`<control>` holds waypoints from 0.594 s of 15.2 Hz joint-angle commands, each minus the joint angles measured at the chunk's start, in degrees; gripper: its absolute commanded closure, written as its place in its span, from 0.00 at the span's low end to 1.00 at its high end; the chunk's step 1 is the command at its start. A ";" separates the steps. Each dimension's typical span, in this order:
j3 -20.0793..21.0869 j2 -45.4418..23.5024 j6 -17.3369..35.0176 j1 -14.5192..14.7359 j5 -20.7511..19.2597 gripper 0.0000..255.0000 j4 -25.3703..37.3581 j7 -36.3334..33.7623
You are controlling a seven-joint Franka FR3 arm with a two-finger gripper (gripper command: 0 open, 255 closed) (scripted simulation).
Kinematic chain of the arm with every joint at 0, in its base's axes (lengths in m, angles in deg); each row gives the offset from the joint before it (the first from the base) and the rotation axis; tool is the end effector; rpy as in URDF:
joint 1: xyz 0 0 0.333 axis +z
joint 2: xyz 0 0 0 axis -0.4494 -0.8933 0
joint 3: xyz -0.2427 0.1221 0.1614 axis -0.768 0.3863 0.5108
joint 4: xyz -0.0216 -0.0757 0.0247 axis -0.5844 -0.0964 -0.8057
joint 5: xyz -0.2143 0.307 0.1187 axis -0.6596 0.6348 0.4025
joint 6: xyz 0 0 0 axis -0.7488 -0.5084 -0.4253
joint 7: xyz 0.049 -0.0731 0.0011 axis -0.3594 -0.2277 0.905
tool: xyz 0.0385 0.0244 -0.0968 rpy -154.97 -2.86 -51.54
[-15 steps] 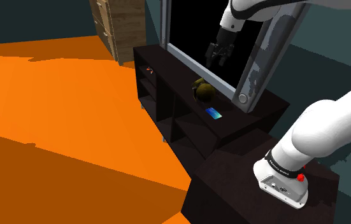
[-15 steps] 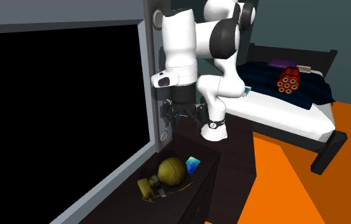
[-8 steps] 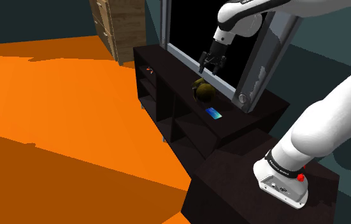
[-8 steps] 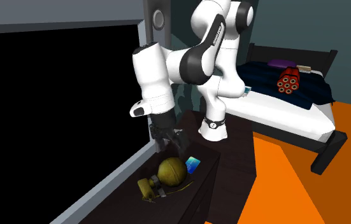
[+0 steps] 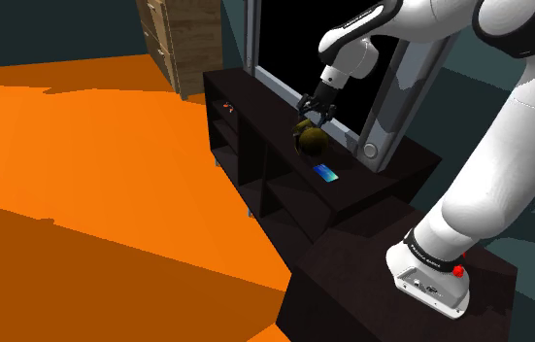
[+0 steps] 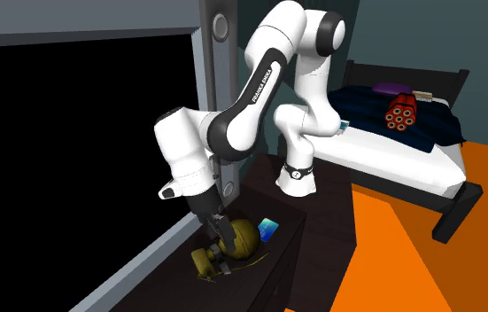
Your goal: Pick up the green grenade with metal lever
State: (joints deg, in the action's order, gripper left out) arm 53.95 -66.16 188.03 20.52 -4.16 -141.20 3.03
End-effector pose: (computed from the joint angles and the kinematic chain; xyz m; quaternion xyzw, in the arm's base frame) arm 0.5104 -0.1835 0.3352 -0.9425 0.2731 -0.0031 0.1925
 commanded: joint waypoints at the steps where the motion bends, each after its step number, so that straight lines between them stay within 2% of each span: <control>1: -0.24 -1.66 0.79 -0.56 1.56 0.00 -0.32 0.94; 8: 0.54 -4.64 3.80 -0.99 3.95 0.00 -1.08 3.55; 9: 0.41 -4.43 3.72 -1.12 3.83 1.00 -1.28 3.72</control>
State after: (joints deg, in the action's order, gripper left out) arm 54.92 -70.08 191.85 19.99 -0.86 -142.02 6.58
